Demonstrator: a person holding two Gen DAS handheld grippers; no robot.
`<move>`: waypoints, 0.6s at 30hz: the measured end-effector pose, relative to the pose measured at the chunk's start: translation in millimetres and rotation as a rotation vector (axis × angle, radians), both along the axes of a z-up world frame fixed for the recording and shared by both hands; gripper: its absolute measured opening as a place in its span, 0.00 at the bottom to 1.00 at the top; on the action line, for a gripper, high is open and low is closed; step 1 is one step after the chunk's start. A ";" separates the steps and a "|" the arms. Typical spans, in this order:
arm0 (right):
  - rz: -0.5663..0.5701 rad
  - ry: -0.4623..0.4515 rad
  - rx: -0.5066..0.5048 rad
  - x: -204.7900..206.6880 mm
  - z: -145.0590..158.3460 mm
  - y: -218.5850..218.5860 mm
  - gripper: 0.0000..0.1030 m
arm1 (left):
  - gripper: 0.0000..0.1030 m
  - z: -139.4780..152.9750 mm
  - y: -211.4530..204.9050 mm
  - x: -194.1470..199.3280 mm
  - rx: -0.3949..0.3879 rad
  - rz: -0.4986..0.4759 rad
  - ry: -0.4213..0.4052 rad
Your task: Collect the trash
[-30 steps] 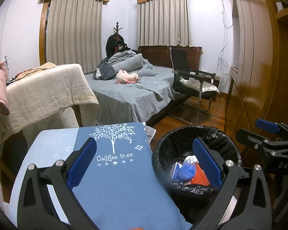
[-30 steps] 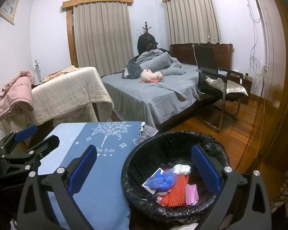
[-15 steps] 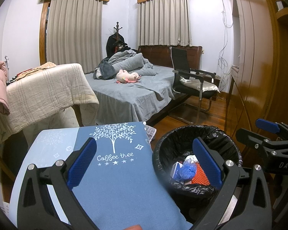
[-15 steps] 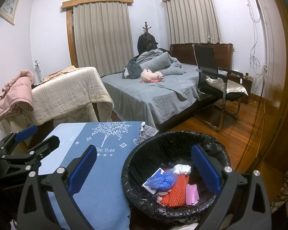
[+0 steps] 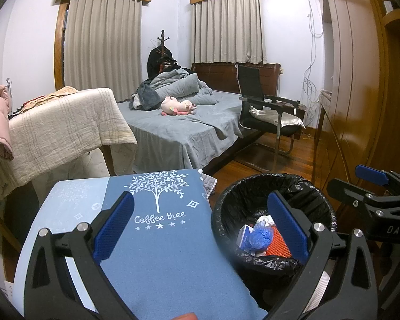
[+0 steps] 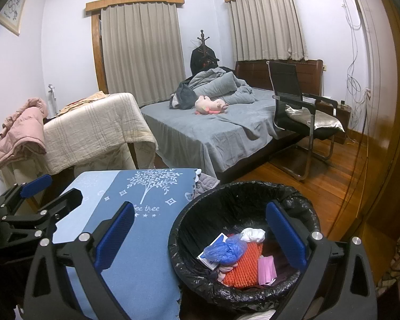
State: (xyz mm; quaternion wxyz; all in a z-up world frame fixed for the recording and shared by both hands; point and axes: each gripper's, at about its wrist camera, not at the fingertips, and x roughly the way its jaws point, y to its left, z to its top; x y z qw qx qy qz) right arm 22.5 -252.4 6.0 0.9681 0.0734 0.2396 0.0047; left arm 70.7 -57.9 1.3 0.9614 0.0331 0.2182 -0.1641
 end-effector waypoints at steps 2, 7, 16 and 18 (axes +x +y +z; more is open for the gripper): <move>-0.001 0.001 0.001 0.0 0.2 0.2 0.94 | 0.95 0.7 0.5 0.0 0.000 0.000 -0.001; 0.000 0.000 0.000 -0.1 0.2 -0.2 0.94 | 0.95 0.9 0.1 -0.4 0.000 0.001 0.000; 0.000 0.002 0.001 0.1 0.2 -0.2 0.94 | 0.95 1.5 1.4 -0.5 0.000 -0.001 0.005; 0.000 0.002 0.001 0.1 0.3 -0.2 0.94 | 0.95 1.6 0.8 -0.8 0.002 0.001 0.003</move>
